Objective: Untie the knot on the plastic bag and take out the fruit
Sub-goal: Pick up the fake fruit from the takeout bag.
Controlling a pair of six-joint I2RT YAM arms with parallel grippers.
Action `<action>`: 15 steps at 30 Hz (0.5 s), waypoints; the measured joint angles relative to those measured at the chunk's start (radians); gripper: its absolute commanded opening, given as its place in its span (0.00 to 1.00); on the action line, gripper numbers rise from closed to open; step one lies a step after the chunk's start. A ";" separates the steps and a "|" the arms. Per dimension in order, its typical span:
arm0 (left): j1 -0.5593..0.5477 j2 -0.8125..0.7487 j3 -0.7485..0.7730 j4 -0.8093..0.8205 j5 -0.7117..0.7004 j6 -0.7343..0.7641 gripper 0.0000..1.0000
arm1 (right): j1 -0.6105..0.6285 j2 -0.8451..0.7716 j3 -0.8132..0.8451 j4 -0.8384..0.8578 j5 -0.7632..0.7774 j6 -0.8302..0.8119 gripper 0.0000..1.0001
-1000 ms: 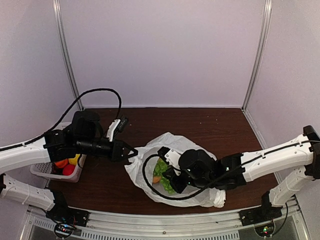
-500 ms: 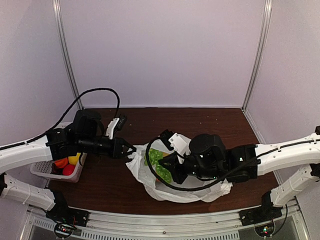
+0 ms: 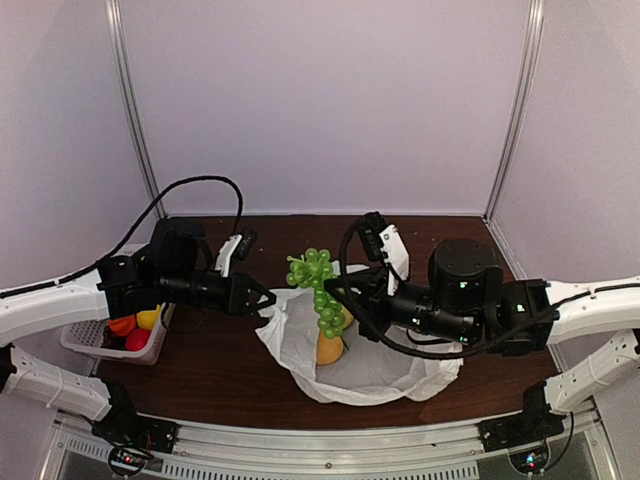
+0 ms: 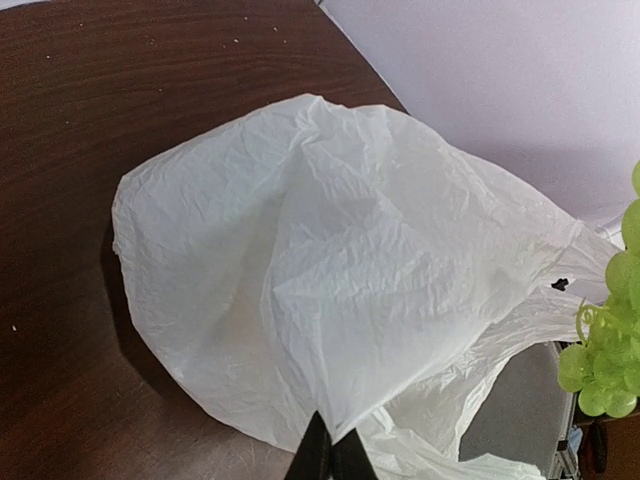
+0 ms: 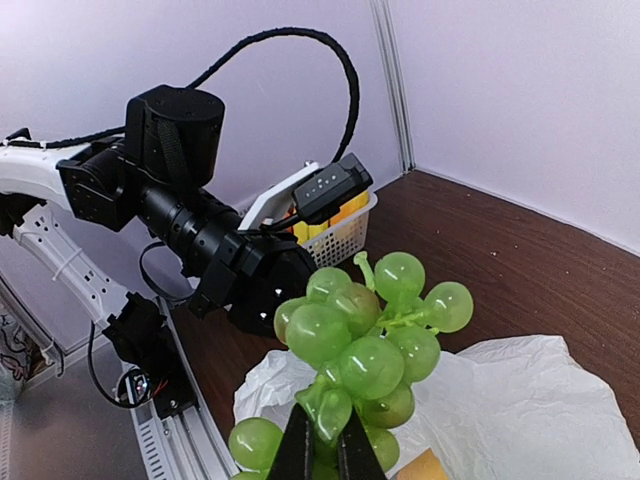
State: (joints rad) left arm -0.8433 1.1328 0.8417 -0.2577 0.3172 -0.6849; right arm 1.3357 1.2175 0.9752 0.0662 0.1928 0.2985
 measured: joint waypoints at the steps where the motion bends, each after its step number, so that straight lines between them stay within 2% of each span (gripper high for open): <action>1: 0.000 0.003 0.000 0.005 0.007 0.002 0.00 | 0.000 0.001 0.000 0.012 0.014 0.003 0.02; 15: 0.000 0.013 0.001 0.033 0.062 0.017 0.00 | 0.000 0.049 0.051 0.084 0.243 0.027 0.04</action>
State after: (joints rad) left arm -0.8433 1.1458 0.8425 -0.2249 0.3790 -0.6678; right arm 1.3357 1.2667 1.0260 0.1497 0.4362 0.3252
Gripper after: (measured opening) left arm 0.003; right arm 0.042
